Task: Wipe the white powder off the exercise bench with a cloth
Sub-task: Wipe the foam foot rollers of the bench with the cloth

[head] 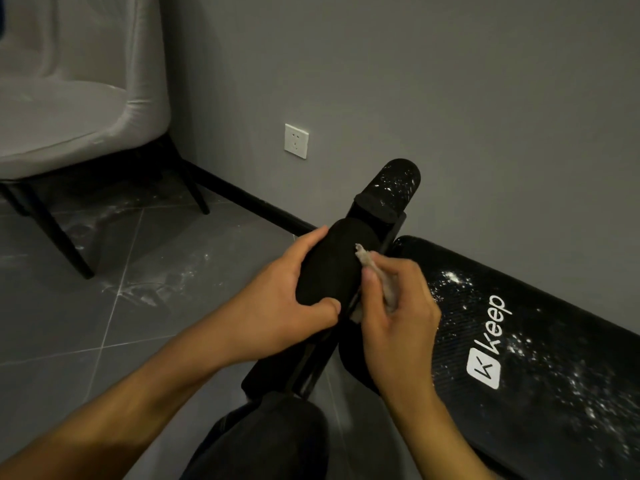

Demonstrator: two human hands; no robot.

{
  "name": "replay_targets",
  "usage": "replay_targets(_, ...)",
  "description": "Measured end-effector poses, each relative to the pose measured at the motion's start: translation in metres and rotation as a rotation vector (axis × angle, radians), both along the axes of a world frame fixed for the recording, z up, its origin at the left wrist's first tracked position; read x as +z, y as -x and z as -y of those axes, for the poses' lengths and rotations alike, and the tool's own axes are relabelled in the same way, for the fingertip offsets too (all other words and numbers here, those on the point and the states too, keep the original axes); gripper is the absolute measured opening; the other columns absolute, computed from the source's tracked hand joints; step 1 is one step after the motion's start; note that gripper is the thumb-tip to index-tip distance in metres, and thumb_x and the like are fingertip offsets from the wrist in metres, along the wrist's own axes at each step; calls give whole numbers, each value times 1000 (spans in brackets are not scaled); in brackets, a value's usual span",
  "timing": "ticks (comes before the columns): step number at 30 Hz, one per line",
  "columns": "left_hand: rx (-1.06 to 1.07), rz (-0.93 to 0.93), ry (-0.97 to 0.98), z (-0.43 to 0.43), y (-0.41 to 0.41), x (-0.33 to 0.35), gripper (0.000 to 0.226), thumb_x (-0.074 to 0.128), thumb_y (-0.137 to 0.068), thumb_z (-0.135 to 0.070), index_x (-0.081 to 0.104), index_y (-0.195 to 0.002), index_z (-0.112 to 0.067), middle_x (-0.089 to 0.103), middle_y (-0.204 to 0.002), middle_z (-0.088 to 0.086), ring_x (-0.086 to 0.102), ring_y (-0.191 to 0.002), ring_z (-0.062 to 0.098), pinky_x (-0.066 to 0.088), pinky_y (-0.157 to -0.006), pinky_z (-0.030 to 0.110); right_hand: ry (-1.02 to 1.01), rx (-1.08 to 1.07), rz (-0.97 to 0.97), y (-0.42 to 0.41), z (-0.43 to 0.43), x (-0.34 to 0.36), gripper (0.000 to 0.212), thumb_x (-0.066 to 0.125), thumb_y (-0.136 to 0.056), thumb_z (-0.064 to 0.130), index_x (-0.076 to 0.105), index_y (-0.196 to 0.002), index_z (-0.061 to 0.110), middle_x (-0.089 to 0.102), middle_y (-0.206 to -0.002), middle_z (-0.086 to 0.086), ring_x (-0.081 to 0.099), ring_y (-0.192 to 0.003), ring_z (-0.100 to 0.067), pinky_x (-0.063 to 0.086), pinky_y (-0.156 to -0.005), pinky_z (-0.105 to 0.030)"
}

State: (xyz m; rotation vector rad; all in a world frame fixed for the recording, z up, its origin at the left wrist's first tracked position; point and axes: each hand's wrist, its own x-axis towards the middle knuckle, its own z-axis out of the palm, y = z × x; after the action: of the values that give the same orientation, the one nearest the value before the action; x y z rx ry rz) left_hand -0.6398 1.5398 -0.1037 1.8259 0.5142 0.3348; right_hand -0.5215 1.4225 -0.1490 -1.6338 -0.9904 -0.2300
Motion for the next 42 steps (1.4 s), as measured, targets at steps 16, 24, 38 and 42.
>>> replay_targets(16,-37,12,80,-4,2,-3,91,73,-86,-10,22,-157,-35,67,-109,-16,70,-85,1,55,-69,19,287,278,236,-12,3,43,25,58,-98,29,71,-117,21,52,-103,4,57,-90,-6,48,-75,-15)
replay_targets(24,-20,-4,50,0,2,1,92,74,-84,-11,23,-156,-39,60,-123,-10,69,-93,2,54,-73,18,544,-62,242,-37,-48,63,26,50,-101,42,65,-118,29,49,-104,5,52,-84,-8,50,-74,-29)
replay_targets(38,-25,-197,-456,9,5,13,102,73,-77,-48,5,-154,-50,25,-148,-29,44,-124,-3,50,-95,22,199,151,205,-28,-14,37,15,59,-101,25,70,-111,20,58,-104,6,58,-94,0,46,-80,-14)
replay_targets(42,-3,-221,-465,10,6,11,101,74,-76,-50,6,-151,-51,32,-134,-27,50,-111,-1,52,-80,18,285,19,81,-41,-17,43,14,55,-101,37,67,-108,34,55,-101,11,56,-92,2,46,-78,-16)
